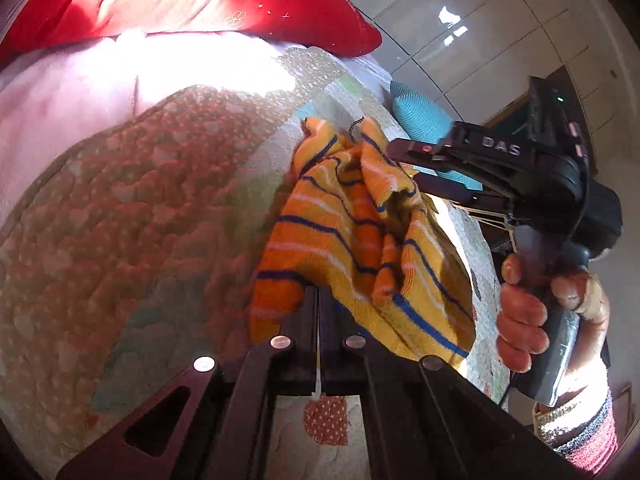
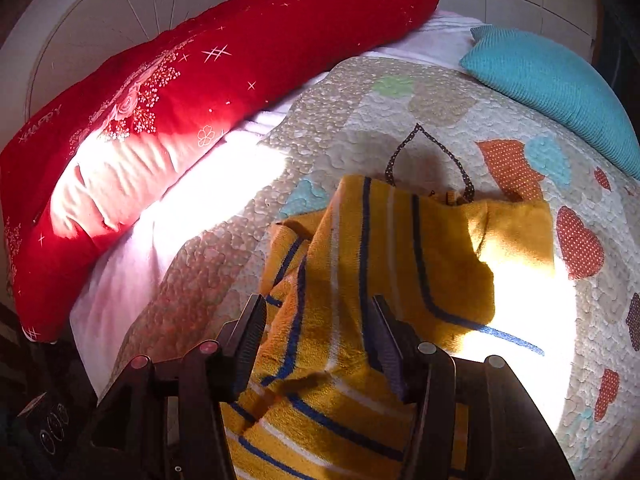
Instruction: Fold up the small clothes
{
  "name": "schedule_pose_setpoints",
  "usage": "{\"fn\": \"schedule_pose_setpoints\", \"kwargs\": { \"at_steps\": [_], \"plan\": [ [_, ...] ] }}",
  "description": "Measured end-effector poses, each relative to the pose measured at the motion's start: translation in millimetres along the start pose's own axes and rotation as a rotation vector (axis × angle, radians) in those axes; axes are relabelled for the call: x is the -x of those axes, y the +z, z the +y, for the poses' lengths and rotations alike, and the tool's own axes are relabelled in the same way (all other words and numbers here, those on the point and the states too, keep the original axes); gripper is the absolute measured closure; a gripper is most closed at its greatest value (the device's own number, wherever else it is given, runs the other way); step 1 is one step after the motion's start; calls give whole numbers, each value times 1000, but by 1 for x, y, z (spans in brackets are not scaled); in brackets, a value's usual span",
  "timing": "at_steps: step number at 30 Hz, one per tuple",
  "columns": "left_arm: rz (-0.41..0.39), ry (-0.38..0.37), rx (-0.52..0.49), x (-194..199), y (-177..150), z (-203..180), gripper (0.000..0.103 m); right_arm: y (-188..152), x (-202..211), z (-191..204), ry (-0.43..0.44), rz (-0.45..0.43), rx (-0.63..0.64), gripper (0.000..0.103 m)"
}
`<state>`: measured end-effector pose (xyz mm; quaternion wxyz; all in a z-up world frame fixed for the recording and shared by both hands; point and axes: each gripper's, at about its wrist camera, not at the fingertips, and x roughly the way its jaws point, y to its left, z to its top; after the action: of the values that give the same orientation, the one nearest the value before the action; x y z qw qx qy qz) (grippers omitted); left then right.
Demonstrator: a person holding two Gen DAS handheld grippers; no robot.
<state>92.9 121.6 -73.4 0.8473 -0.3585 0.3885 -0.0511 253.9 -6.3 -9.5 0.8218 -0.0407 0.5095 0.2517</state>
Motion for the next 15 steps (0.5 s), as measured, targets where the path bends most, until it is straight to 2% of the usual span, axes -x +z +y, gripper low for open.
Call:
{"fn": "schedule_pose_setpoints", "kwargs": {
  "at_steps": [1, 4, 5, 6, 7, 8, 10, 12, 13, 14, 15],
  "plan": [
    [-11, -7, -4, 3, -1, -2, 103, 2, -10, 6, -33, 26, 18, 34],
    [-55, -27, -39, 17, -6, -11, 99, 2, -37, 19, -160, 91, 88, 32],
    [-64, -36, -59, 19, -6, -16, 87, 0, -42, 22, -209, 106, 117, 36],
    [-67, -48, -83, 18, -7, -22, 69, -2, -45, 23, -252, 112, 143, 43],
    [-67, -60, -102, 15, -7, -28, 62, -4, -46, 23, -280, 112, 159, 54],
    [-70, -78, -115, 9, -3, -36, 55, -6, -44, 22, -273, 117, 160, 60],
    [-74, -127, -151, 0, 0, -51, 49, -5, -37, 19, -241, 116, 146, 76],
    [-55, -108, -187, -16, 4, -63, 53, -4, -30, 16, -218, 115, 126, 82],
    [-29, -81, -185, -25, 5, -65, 66, -3, -26, 16, -199, 110, 113, 85],
    [5, -61, -161, -33, 7, -61, 96, -2, -21, 14, -179, 102, 100, 87],
    [33, -65, -119, -38, 9, -54, 97, -1, -16, 14, -164, 91, 84, 88]
  ]
}}
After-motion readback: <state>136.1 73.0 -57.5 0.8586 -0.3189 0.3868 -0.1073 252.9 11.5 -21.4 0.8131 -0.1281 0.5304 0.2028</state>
